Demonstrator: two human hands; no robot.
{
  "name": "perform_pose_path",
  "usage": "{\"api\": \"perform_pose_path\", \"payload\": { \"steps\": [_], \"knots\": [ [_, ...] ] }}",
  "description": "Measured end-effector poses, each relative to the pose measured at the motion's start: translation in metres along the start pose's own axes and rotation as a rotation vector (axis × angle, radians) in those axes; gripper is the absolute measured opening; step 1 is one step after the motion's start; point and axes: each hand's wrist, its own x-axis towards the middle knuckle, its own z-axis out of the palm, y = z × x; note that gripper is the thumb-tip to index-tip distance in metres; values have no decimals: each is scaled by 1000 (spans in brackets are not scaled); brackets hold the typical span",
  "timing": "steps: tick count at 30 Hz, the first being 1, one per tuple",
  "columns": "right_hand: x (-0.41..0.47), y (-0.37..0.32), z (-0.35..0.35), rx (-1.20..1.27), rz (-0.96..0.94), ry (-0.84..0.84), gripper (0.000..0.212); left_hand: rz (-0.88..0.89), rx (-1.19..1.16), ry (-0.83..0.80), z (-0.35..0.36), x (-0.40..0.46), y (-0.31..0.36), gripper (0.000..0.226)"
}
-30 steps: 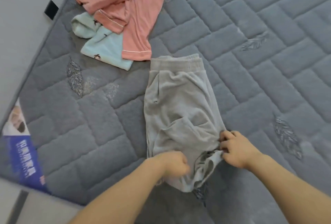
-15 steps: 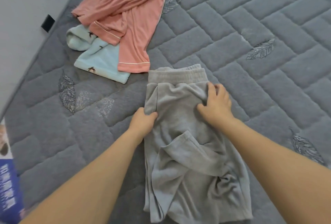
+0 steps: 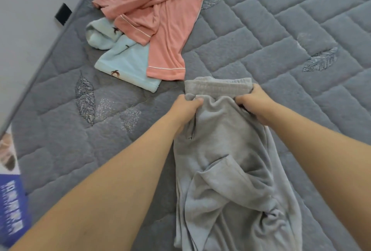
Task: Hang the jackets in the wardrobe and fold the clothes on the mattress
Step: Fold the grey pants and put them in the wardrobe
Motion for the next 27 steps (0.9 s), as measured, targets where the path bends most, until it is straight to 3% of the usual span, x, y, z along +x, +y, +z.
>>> {"api": "perform_pose_path", "payload": {
  "steps": [2,5,11,15,17,20,23,25,27],
  "knots": [
    [-17,5,-5,35,-14,-47,33,-46,13,-4,4,-8,-5,20],
    [-42,-13,-17,84,-110,-19,40,-51,-36,14,-4,-25,5,24],
    [-68,-155,-48,174,-471,154,43,332,-114,157,-36,-67,161,17],
    [-115,-258,-74,114,-851,409,29,638,-74,243,-57,-135,272,20],
    [-144,-283,-80,104,-1001,508,36,748,-35,251,-61,-165,294,17],
    [-160,-263,-84,54,-1104,495,37,844,68,209,-58,-182,274,21],
    [-150,-186,-84,-233,-1040,395,29,773,332,202,-54,-162,203,37],
    [-140,-118,-80,-527,-925,253,29,670,590,177,-49,-140,137,31],
    [-139,-51,-67,-827,-659,6,32,442,871,72,-37,-129,58,23]
  ]
}}
